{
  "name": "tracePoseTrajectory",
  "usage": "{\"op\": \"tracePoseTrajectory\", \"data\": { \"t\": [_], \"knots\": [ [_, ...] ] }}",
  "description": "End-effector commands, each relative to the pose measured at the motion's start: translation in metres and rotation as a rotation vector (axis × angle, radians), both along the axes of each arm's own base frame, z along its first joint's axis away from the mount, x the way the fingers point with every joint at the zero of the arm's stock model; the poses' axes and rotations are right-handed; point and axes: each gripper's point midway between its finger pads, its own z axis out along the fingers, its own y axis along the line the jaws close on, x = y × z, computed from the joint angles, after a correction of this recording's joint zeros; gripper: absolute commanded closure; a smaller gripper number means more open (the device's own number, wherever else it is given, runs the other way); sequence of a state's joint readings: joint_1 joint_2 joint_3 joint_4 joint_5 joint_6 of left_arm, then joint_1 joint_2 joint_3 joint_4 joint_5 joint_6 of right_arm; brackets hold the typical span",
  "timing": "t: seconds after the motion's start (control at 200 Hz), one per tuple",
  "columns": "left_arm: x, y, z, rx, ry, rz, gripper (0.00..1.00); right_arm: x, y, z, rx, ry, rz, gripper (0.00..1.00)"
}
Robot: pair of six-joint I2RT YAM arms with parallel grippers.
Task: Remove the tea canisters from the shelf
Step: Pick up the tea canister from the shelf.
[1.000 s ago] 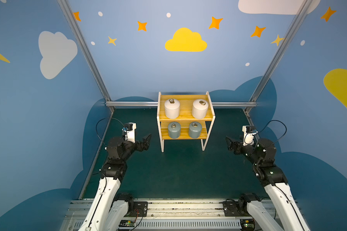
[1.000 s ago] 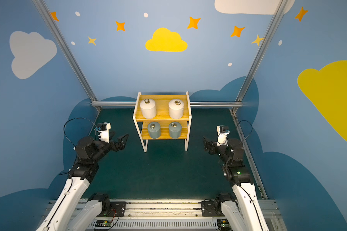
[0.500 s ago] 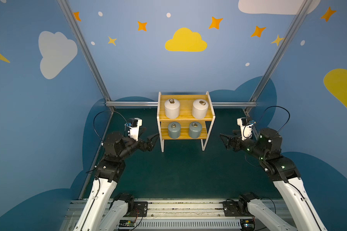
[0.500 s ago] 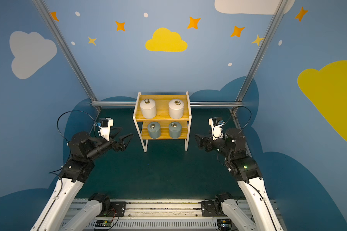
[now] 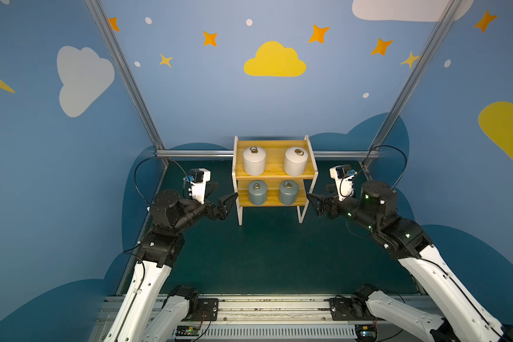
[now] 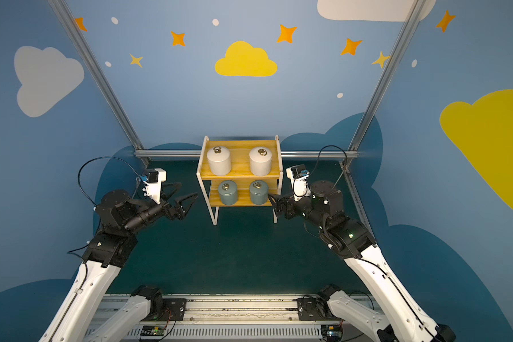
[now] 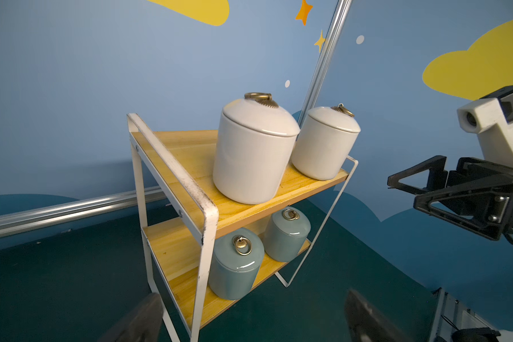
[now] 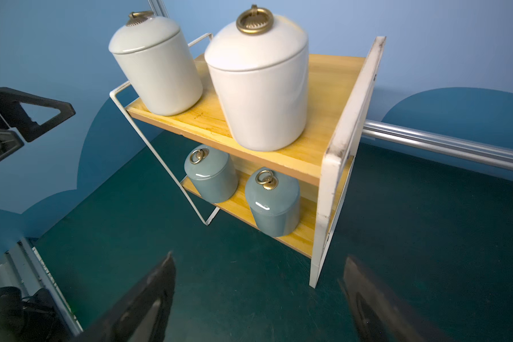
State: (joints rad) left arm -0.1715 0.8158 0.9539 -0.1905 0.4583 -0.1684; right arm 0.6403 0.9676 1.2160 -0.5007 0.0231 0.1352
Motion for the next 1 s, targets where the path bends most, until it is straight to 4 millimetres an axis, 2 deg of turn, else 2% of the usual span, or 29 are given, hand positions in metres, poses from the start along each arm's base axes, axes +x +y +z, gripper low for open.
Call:
{"op": "tracePoseTrajectory", "data": {
  "t": [0.0,0.426,0.681,0.996],
  "knots": [
    [0.003,0.001,0.007,-0.011,-0.009,0.014,0.03,0.014,-0.003,0.028,0.035,-0.096,-0.113,0.09],
    [0.011,-0.002,0.004,-0.008,-0.001,0.005,0.02,0.047,0.034,0.048,0.064,-0.154,-0.181,0.09],
    [0.012,-0.005,-0.007,-0.007,0.033,-0.012,0.02,0.065,0.054,0.044,0.071,-0.156,-0.169,0.09],
    [0.009,-0.011,-0.011,-0.01,0.042,-0.057,0.01,0.079,0.064,0.043,0.091,-0.172,-0.174,0.09]
  ]
}}
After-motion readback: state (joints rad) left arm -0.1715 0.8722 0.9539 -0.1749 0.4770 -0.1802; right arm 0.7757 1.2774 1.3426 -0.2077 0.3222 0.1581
